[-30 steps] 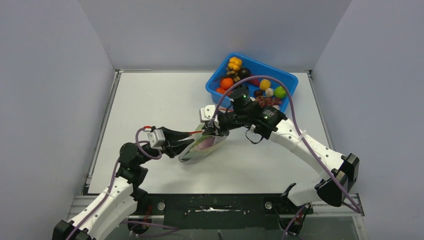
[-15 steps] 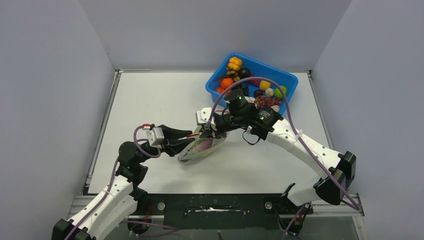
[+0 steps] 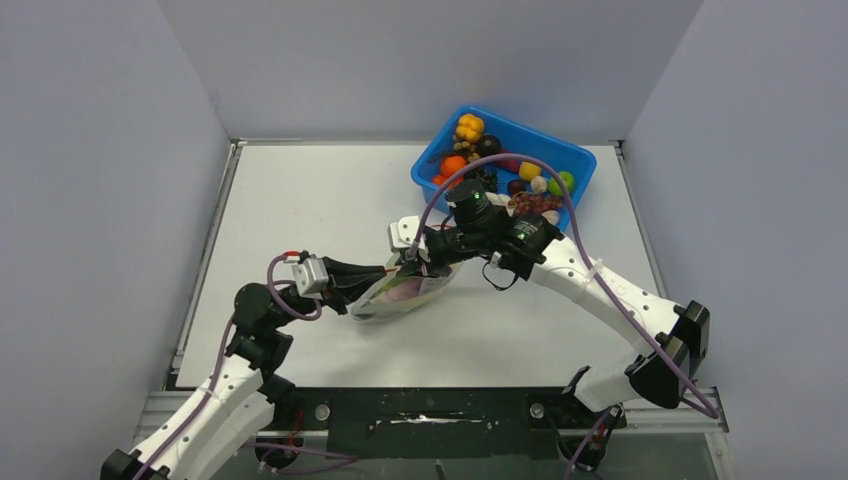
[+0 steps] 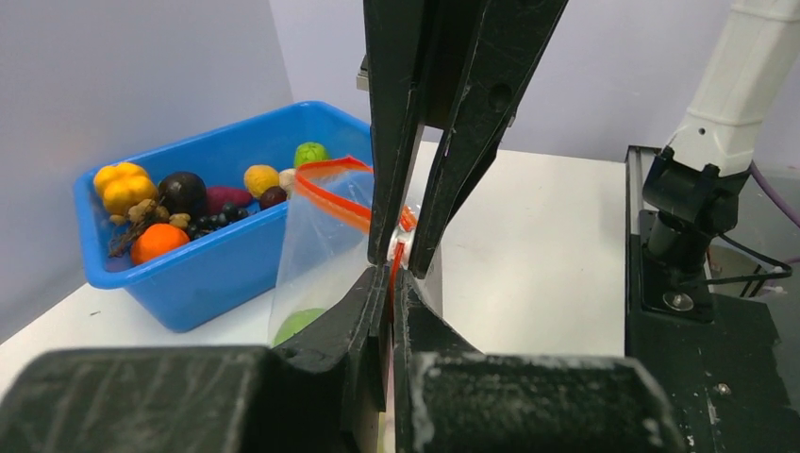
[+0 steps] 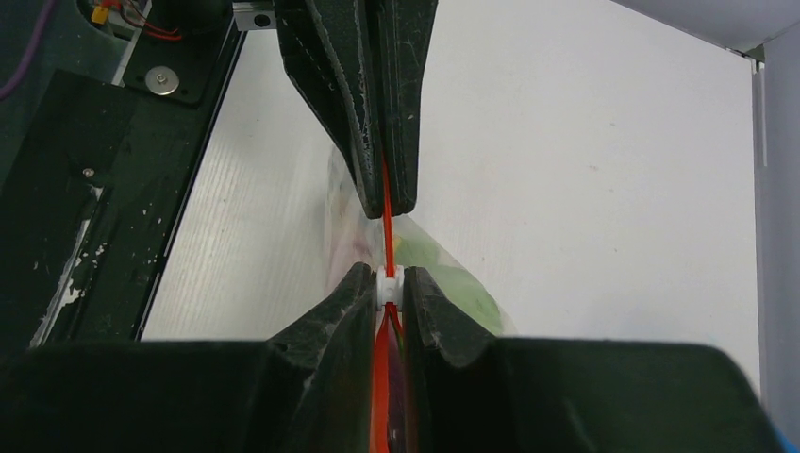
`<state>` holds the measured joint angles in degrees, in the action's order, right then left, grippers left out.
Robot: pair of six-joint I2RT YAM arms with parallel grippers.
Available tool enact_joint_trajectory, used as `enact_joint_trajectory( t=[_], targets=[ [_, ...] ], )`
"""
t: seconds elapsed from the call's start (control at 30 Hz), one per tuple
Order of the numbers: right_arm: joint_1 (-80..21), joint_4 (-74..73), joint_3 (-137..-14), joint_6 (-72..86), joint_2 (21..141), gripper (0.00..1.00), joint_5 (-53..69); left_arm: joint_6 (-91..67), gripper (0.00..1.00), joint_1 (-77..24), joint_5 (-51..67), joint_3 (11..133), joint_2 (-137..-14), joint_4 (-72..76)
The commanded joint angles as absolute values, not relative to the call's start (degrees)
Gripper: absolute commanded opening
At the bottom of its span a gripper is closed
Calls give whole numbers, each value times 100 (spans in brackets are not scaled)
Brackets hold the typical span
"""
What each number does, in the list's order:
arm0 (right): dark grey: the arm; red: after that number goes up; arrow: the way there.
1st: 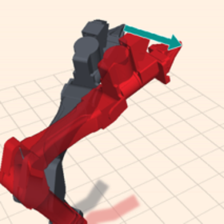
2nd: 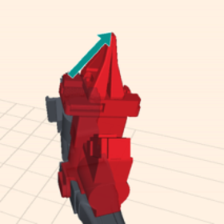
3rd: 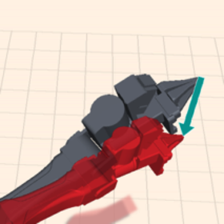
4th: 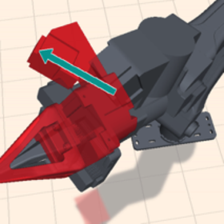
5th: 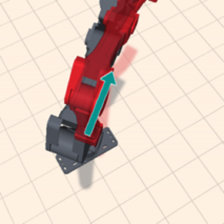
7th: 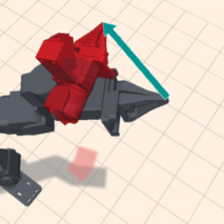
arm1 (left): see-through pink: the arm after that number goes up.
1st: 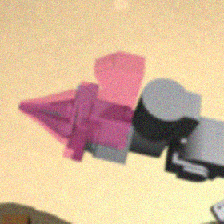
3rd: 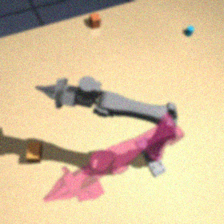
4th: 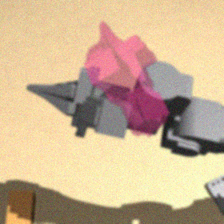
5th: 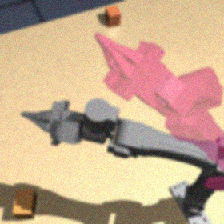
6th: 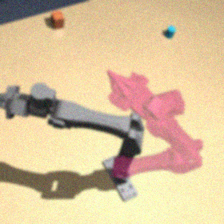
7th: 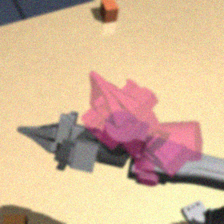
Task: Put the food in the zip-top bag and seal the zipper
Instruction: Zip the zipper food storage bag at the center of the board.
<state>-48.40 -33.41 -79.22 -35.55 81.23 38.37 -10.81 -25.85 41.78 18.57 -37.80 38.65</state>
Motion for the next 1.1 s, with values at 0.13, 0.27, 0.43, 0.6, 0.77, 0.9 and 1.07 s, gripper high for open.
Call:
enact_joint_trajectory(
  t=[0.13, 0.27, 0.43, 0.6, 0.77, 0.9, 1.07],
  targets=[
    [-4562, -3656, -8069, -3637, 7674, 1, 3259, 372, 0, -2610, 2757, 2836, -2974, 1800],
    [-4422, -3758, -7966, -3639, 7468, 1, 3015, 692, 0, -2610, 2215, 3025, -2843, 1268],
    [-4315, -3918, -7877, -3559, 7225, 1, 2753, 761, 0, -2607, 1979, 3067, -2720, 1096],
    [-4213, -3950, -7684, -3434, 6986, 1, 2709, 880, 0, -2602, 1960, 3114, -2689, 886],
    [-4140, -4033, -7578, -3363, 6803, 1, 2612, 952, 0, -2596, 1772, 3183, -2693, 799],
    [-4101, -4099, -7495, -3304, 6657, 1, 2484, 1003, 0, -2593, 1622, 3234, -2722, 694],
    [-4054, -4114, -7372, -3232, 6512, 1, 2462, 1045, 0, -2593, 1385, 3264, -2737, 618]
  ],
)
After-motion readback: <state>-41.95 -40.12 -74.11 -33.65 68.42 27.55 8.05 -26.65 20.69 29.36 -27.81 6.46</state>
